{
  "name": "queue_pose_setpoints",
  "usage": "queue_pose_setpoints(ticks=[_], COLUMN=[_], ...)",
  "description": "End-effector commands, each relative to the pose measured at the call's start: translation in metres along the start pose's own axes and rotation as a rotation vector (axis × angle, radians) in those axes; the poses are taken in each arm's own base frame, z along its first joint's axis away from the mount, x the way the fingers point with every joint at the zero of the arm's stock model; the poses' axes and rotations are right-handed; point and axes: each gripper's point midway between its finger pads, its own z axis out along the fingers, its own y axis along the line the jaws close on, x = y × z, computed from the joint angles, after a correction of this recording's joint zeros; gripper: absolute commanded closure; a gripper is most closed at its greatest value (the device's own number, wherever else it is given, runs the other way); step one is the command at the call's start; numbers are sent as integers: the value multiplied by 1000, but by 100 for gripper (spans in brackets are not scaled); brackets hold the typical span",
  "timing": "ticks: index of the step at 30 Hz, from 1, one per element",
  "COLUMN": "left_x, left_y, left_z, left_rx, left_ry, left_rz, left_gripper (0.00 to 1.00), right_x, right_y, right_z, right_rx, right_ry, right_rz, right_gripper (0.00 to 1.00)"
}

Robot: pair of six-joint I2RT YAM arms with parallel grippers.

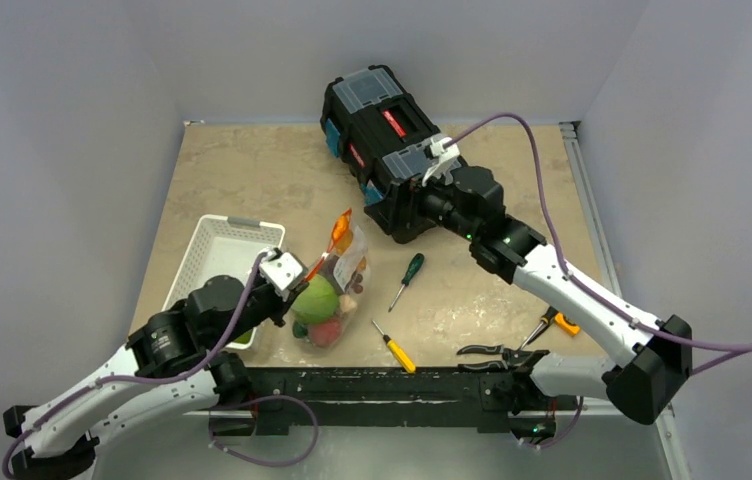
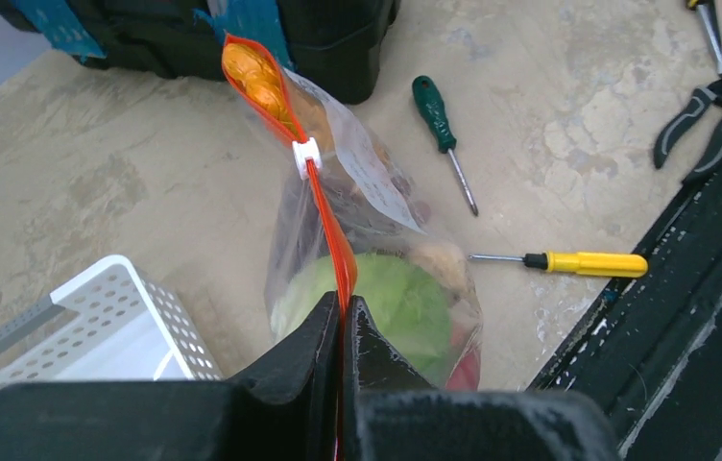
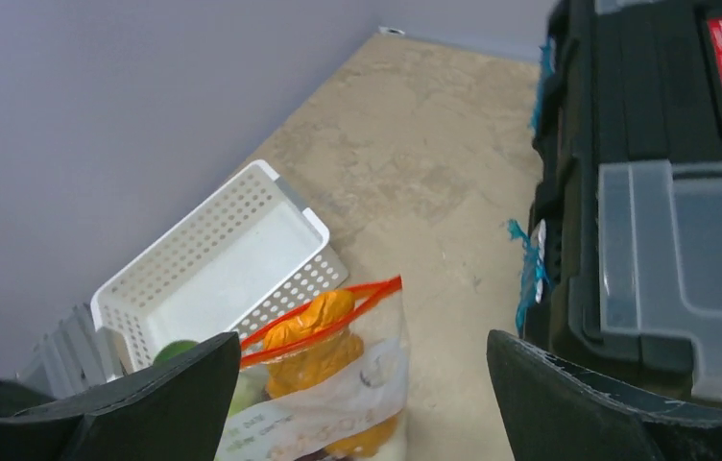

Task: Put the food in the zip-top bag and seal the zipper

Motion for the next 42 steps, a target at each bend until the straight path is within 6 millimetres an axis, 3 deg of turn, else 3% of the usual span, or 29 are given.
queue_pose_setpoints(ticks=[1,8,12,16,20,25,31,34,38,42], left_x=[-39,-28,-30,-59,-102,-117,-141,-145,-134,-121], left_y=[-24,-30,-28,-20,-15,-12,-17,-1,8,24], left_z=[-10,-10,-16,-28,-44,-49,-75,-70,-43,-19], left_rx=[195,220,218,182,183,181,244,150,50,-88], left_ry=[-245,-268,-300,-381,-396,-349,-415,-337,-237,-194], left_rz=[98,87,83,42,15,16,28,-83,-181,-256], left_gripper=[100,100,100,100,100,100,100,100,100,100], right_x=[-1,39,55,60,63,54,44,27,9,15], right_y=[42,45,36,35,38,41,51,42,-10,-8], right_z=[-14,-7,3,2,-3,-13,-26,-12,14,17], right_rx=[-518,-772,-755,-747,-765,-750,-777,-624,-165,11], right_ry=[-128,-71,-39,-54,-63,-93,-70,-32,13,85], right_rz=[-366,-424,-394,-324,-268,-257,-237,-132,91,289], right_gripper=[1,5,7,5,3,1,1,2,3,6])
